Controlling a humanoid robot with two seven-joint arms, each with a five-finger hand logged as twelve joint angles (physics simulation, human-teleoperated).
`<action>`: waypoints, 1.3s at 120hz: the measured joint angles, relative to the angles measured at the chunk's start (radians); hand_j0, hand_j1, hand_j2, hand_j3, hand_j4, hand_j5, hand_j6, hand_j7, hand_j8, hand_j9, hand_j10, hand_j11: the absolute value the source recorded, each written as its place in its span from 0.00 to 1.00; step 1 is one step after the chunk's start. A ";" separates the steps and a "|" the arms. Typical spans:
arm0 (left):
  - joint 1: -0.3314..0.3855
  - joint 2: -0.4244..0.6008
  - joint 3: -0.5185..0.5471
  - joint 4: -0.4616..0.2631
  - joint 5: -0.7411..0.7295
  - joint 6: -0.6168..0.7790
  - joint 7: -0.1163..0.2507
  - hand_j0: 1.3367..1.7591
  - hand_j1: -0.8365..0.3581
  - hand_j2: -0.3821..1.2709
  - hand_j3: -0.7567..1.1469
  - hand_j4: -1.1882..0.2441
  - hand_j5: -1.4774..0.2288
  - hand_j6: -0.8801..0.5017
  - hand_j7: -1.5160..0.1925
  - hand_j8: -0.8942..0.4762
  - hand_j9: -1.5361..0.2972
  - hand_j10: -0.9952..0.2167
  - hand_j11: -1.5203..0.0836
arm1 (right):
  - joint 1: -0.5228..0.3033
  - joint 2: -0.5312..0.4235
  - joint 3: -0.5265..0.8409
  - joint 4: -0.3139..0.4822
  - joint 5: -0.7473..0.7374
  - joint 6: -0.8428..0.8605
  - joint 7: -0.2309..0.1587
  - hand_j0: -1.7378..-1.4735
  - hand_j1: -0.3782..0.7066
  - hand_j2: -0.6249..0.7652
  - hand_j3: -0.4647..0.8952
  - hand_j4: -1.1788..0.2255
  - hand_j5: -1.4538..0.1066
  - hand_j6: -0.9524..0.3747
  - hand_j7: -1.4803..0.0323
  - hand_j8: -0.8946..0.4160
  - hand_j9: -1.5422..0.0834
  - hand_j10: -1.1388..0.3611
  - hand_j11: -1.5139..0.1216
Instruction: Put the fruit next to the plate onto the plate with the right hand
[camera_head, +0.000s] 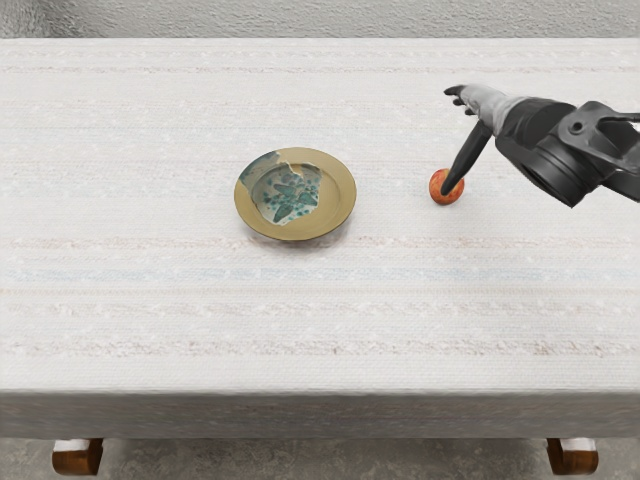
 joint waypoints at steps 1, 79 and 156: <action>0.000 0.000 0.000 0.000 0.000 0.000 0.000 0.76 0.76 0.26 0.40 0.67 0.69 0.47 0.71 0.48 0.67 0.63 0.76 | 0.003 0.004 -0.010 0.000 -0.001 -0.009 0.000 0.30 0.07 0.44 0.34 0.81 0.90 0.68 0.94 0.65 0.91 0.73 0.89; 0.000 0.000 0.001 0.000 0.000 0.000 0.000 0.76 0.76 0.26 0.40 0.67 0.69 0.47 0.71 0.48 0.67 0.63 0.76 | 0.038 0.300 -0.378 -0.144 0.043 -0.252 0.000 0.30 0.18 0.43 0.34 0.74 0.82 0.61 0.86 0.58 0.84 0.67 0.82; 0.000 0.000 0.000 0.000 0.000 0.000 0.000 0.76 0.76 0.26 0.40 0.67 0.69 0.47 0.71 0.48 0.67 0.63 0.76 | 0.030 0.352 -0.399 -0.237 0.056 -0.253 0.000 0.30 0.44 0.40 0.34 0.57 0.62 0.43 0.66 0.39 0.65 0.51 0.63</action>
